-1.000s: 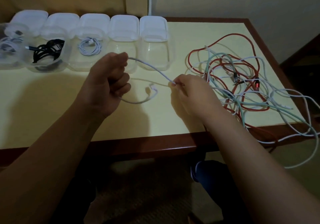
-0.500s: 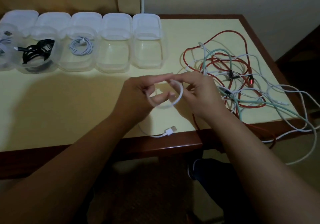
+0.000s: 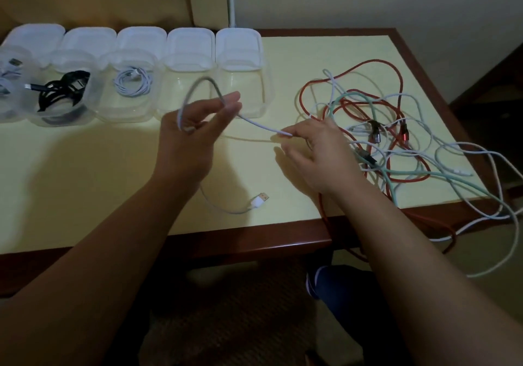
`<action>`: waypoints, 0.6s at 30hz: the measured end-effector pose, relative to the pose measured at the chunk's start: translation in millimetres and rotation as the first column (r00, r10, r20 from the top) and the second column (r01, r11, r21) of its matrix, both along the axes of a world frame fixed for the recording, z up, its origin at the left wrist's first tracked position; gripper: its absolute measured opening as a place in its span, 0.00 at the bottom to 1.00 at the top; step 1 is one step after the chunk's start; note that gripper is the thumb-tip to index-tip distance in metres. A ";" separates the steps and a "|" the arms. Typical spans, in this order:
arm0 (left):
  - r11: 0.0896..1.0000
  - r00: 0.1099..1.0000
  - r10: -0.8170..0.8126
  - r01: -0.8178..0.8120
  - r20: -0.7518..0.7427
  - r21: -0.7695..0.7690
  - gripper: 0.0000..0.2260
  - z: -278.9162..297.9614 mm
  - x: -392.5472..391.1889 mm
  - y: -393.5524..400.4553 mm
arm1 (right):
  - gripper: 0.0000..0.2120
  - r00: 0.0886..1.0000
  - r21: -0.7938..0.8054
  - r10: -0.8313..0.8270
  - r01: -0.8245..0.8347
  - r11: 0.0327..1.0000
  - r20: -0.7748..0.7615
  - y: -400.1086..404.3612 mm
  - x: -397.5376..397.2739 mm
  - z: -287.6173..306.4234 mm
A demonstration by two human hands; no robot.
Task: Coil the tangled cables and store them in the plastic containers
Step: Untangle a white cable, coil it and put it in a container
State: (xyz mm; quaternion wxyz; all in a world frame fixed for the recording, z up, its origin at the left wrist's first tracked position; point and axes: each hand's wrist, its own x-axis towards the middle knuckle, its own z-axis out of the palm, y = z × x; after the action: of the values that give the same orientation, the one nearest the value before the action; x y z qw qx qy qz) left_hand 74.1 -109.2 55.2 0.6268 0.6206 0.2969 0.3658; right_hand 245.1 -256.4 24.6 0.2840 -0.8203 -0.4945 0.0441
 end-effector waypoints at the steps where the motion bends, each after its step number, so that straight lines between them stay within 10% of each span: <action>1: 0.999 1.000 0.000 0.000 0.020 -0.033 0.10 2.2 -1.9 5.4 | 0.13 1.000 -0.009 -0.022 0.022 1.000 0.009 -0.9 1.5 0.4; 7: 0.969 0.972 0.182 -0.153 0.145 -0.195 0.07 16.3 -18.1 47.3 | 0.12 0.991 0.062 -0.133 0.132 0.989 0.012 -11.3 12.3 2.9; 18: 0.970 0.985 -0.100 0.128 -0.144 0.206 0.12 -15.6 11.1 -0.6 | 0.10 0.996 0.000 -0.038 0.038 0.999 0.081 2.8 -11.1 -0.4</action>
State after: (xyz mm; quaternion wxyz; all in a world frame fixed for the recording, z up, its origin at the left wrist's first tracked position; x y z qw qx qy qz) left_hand 85.3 -109.8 39.7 0.5550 0.7236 0.2604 0.3171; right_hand 234.0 -253.6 24.2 0.2641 -0.8309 -0.4898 0.0059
